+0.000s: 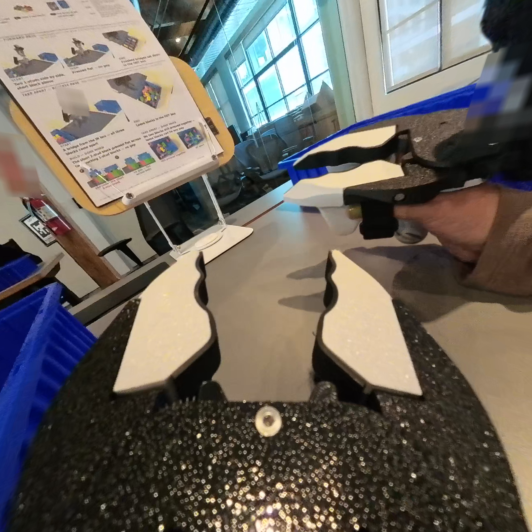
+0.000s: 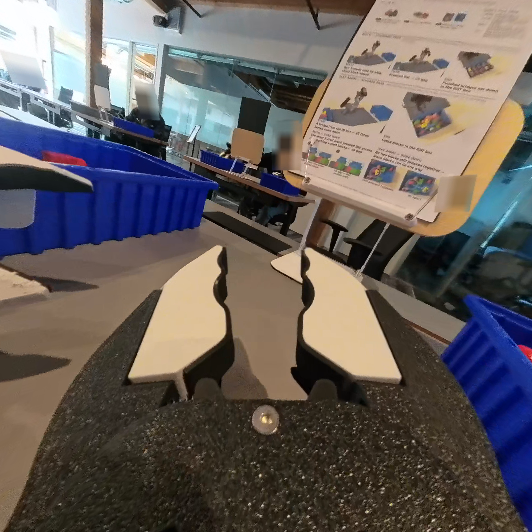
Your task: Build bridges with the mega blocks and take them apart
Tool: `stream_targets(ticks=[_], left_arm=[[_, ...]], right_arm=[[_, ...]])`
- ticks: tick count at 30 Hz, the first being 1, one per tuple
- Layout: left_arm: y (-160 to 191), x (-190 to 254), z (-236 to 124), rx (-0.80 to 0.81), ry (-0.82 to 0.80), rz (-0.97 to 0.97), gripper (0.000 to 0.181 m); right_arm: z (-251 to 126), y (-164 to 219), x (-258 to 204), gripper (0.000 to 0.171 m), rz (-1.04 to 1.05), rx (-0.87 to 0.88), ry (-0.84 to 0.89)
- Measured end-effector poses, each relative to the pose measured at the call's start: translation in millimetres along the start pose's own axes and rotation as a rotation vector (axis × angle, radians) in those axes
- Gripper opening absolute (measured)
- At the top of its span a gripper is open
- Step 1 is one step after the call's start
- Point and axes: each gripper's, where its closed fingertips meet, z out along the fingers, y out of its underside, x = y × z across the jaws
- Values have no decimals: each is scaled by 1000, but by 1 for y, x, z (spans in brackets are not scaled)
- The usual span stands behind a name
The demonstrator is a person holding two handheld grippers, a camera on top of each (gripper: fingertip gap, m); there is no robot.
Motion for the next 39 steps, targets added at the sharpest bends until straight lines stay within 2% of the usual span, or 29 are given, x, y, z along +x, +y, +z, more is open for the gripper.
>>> stream_targets(ticks=[9,12,16,22,29,39], left_arm=[[5,0,2,4,32,-84,75],[5,1,2,2,26,-68,73],[5,3,3,-3,4,-9,70],[10,0,4,-39,-46,41,55],[9,-6,3,-30,-50,-22,48],[15,-23,-1,-66,-102,-137,53]], right_arm=[[1,-8,-10,72,-67,52,-19],[2,-6,-9,74,-53,45,-26],[4,-5,-7,74,-27,50,-32],[7,0,-8,74,-14,34,-44],[8,4,-10,72,-9,18,-58],[9,13,-12,67,-22,-21,-74]])
